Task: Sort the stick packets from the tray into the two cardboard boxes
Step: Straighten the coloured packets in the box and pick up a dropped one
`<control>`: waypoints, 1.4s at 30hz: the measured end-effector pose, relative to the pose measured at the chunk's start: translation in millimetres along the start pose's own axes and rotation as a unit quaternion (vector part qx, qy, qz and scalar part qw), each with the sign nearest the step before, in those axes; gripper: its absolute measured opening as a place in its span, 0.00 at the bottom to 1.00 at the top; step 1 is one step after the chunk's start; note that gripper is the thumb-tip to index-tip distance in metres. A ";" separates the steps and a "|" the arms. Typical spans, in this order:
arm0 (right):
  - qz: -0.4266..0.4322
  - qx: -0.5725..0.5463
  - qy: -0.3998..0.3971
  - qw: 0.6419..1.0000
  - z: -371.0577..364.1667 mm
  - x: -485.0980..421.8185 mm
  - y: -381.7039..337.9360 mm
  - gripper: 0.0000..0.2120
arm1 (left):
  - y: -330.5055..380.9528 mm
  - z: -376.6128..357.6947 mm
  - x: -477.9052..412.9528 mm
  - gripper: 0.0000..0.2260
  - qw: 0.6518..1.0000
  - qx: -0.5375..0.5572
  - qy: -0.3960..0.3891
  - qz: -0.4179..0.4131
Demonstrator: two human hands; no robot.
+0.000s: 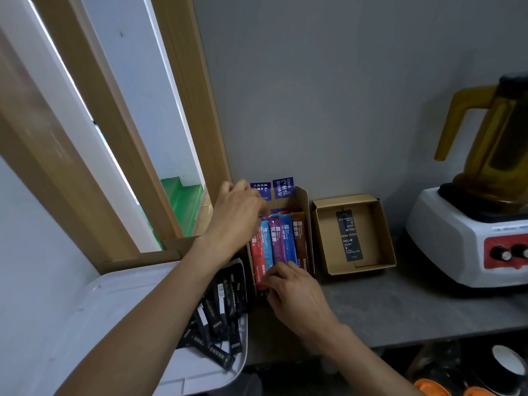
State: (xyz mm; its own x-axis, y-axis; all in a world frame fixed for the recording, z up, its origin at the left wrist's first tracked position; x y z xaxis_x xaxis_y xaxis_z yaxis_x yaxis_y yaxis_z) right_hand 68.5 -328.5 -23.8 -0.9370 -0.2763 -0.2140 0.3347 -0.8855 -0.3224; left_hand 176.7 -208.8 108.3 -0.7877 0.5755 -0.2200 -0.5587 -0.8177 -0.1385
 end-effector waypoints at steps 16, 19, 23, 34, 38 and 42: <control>0.061 -0.111 0.010 0.992 -18.4 -35.7 -74.7 0.12 | -124.2 -70.7 147.8 0.05 0.944 0.177 -0.091 0.262; 0.038 -0.067 -0.030 0.997 -31.3 -55.6 -88.3 0.11 | -125.0 -88.4 158.8 0.07 0.925 0.199 -0.104 0.308; -0.008 -0.035 -0.111 0.993 -46.9 -67.0 -92.5 0.19 | -109.4 -104.3 149.2 0.13 0.922 0.216 -0.115 0.300; -0.012 -0.081 -0.084 0.993 -56.9 -57.1 -83.4 0.13 | -124.1 -115.3 151.7 0.08 0.926 0.173 -0.179 0.284; -0.012 -0.090 -0.078 0.993 -56.9 -56.8 -82.4 0.12 | -124.6 -111.0 149.2 0.07 0.915 0.185 -0.174 0.312; -0.011 -0.098 -0.070 0.993 -56.4 -57.7 -81.3 0.12 | -110.8 -112.5 140.5 0.13 0.909 0.163 -0.178 0.340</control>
State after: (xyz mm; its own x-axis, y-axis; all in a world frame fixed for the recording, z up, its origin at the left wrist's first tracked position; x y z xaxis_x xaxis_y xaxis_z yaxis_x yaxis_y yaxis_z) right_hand 101.1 -219.4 -37.2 -0.9445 -0.3190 -0.0783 0.3139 -0.8063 -0.5014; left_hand 157.2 -38.9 -15.9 -0.9813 -0.0455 0.1869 0.0868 -0.9719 0.2190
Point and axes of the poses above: each hand's wrist, its own x-axis away from the middle knuckle, its own z-axis out of the back of the hand, y = z × x, the point moved 1 cm from there along -x, towards the middle knuckle, and after that the axes turned 7 degrees about -y, right-handed, at the moved point
